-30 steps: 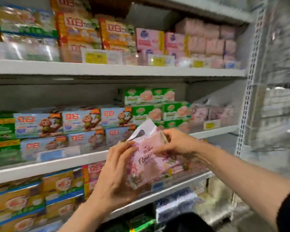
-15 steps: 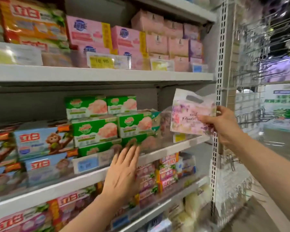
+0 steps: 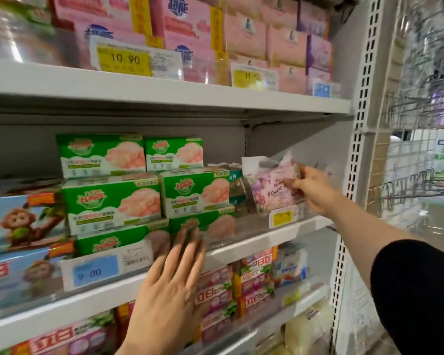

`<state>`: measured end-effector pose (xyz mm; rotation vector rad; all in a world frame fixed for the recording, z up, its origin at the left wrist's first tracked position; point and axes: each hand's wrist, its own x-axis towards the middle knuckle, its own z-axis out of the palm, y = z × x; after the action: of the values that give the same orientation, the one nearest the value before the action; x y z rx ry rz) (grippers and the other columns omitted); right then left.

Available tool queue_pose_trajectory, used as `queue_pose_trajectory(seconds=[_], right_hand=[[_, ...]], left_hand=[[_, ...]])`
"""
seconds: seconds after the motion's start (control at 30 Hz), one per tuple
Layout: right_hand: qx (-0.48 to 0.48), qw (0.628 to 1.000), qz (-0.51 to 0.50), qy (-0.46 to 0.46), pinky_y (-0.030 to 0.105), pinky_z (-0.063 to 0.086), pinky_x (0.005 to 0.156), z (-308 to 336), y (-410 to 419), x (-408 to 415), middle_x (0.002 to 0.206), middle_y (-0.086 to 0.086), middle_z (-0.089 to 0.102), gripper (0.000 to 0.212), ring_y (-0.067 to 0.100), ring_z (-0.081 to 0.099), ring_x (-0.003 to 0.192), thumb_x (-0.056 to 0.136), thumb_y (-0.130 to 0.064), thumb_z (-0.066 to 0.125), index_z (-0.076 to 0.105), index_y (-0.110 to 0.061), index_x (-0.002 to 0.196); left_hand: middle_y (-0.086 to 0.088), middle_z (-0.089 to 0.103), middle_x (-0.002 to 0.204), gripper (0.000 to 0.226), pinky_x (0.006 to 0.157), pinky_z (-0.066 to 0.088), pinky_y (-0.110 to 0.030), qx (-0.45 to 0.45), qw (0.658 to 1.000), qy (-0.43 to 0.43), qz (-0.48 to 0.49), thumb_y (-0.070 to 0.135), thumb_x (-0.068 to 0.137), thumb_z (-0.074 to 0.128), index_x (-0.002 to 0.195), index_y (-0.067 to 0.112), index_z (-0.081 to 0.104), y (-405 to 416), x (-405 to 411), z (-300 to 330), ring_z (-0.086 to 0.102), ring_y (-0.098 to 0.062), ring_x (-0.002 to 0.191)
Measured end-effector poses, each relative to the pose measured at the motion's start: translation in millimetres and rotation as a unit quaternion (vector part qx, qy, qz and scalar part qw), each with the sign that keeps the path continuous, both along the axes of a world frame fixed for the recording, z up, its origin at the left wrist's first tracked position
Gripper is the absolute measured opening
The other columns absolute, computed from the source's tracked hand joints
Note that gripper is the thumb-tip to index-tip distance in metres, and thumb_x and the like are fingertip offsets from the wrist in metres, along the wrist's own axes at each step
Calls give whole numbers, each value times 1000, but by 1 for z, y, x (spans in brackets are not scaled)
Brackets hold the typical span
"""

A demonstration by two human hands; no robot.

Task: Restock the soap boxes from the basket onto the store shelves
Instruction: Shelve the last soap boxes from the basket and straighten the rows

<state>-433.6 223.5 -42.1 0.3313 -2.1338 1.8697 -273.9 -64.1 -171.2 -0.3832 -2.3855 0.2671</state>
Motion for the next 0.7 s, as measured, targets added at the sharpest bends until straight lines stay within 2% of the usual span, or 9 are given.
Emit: queue_pose_trajectory(seconds=[0.07, 0.13, 0.2, 0.27, 0.33, 0.4, 0.53, 0.6, 0.7], right_hand=[[60, 997, -52, -2, 35, 53, 61, -6, -2, -4, 85, 13, 63, 37, 29, 59, 73, 85, 14, 52, 54, -15, 107], [123, 982, -136, 47, 42, 53, 80, -16, -13, -2, 100, 10, 62, 41, 28, 60, 91, 79, 12, 54, 54, -12, 112], [175, 941, -263, 126, 37, 43, 96, -33, -28, 11, 115, 7, 55, 54, 24, 50, 111, 73, 2, 64, 51, -9, 124], [177, 909, -325, 193, 36, 33, 106, -46, -42, 26, 132, 9, 46, 66, 25, 40, 125, 72, -14, 72, 47, -12, 133], [229, 897, -312, 215, 43, 26, 112, -55, -52, 30, 141, 10, 39, 70, 29, 31, 133, 69, -28, 72, 47, -18, 134], [285, 892, -300, 184, 48, 23, 113, -57, -58, 28, 141, 11, 37, 69, 32, 26, 135, 64, -34, 65, 52, -19, 129], [261, 910, -299, 118, 38, 29, 109, -50, -60, 25, 135, 9, 41, 59, 29, 29, 132, 73, -17, 66, 53, -22, 130], [234, 922, -283, 126, 34, 34, 104, -50, -56, 22, 135, 6, 41, 59, 26, 33, 130, 77, -17, 72, 52, -21, 133], [231, 929, -257, 133, 34, 32, 109, -51, -55, 18, 144, 4, 37, 63, 23, 32, 135, 80, -24, 75, 49, -22, 137]], left_hand=[[-18, 33, 153, 89, 105, 27, -47, -11, 1000, 10, 2, 42, 65, 62, 142, 2, 43, 0, -1, 0, 36, -36, 139], [-19, 33, 153, 88, 105, 26, -47, -22, 1000, 14, 10, 41, 64, 60, 141, 1, 46, 1, -1, 0, 35, -38, 139], [-18, 31, 154, 94, 105, 27, -47, -23, 1000, 7, 18, 44, 61, 66, 141, 2, 45, 0, -1, -1, 34, -37, 140], [-16, 30, 155, 92, 105, 27, -46, -18, 1000, 9, 23, 49, 65, 58, 143, 3, 43, 2, 1, -1, 31, -34, 142], [-15, 29, 155, 90, 106, 27, -46, -10, 1000, 13, 22, 50, 69, 47, 146, 4, 39, 3, 1, -2, 18, -30, 147], [-14, 28, 155, 90, 108, 24, -46, -4, 1000, 14, 20, 50, 71, 47, 148, 5, 32, 3, 2, -4, 5, -26, 149], [-15, 29, 156, 101, 116, 10, -41, 9, 1000, -10, 24, 47, 63, 66, 149, 5, 31, 6, 6, -3, 22, -29, 145], [-16, 31, 155, 101, 115, 8, -40, 18, 999, -13, 23, 47, 62, 66, 148, 5, 34, 6, 8, 0, 29, -32, 141], [-16, 27, 156, 99, 116, 6, -40, 21, 1000, -13, 18, 46, 64, 64, 148, 5, 29, 5, 10, -1, 28, -32, 141]])
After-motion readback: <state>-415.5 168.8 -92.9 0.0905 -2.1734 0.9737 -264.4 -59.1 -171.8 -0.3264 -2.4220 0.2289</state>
